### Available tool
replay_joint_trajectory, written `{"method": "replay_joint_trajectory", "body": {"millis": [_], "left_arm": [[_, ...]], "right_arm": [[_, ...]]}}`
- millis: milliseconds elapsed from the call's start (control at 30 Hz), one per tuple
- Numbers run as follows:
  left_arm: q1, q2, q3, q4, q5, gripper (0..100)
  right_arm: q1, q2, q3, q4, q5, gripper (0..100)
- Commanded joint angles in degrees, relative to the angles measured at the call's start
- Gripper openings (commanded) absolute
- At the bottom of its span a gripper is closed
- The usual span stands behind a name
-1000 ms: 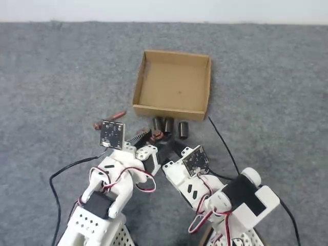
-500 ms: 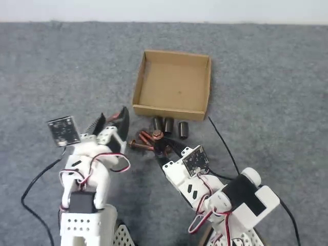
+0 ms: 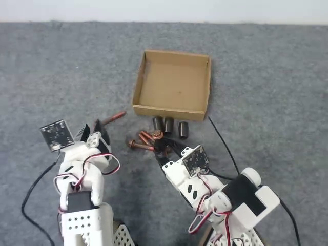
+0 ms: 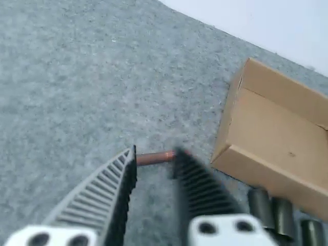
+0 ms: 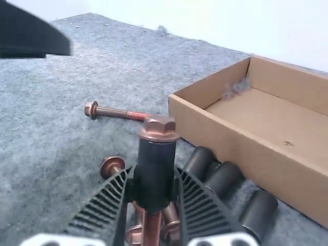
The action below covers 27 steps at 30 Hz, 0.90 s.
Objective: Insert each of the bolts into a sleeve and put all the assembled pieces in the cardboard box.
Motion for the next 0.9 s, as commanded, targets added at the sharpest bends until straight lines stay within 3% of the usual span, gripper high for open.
{"method": "replay_joint_trajectory", "body": {"millis": [0,300,600,867], "left_arm": [[-0.4,-1.1,0.3,0.2,-2.1,2],[0.0,-1.1,0.2,7.0,-15.0,1],[1.3,-1.1,0.2,6.9,-15.5,1],[1.8,-1.1,0.2,6.9,-15.6,1]], "right_arm": [[0.9,-0.8,1.3,0.0,0.7,0.7],[0.9,-0.9,1.4,-0.7,0.7,0.7],[0.8,-0.9,1.3,-12.4,0.9,0.7],[1.6,-1.0,-4.0,-12.9,4.3,0.7]]}}
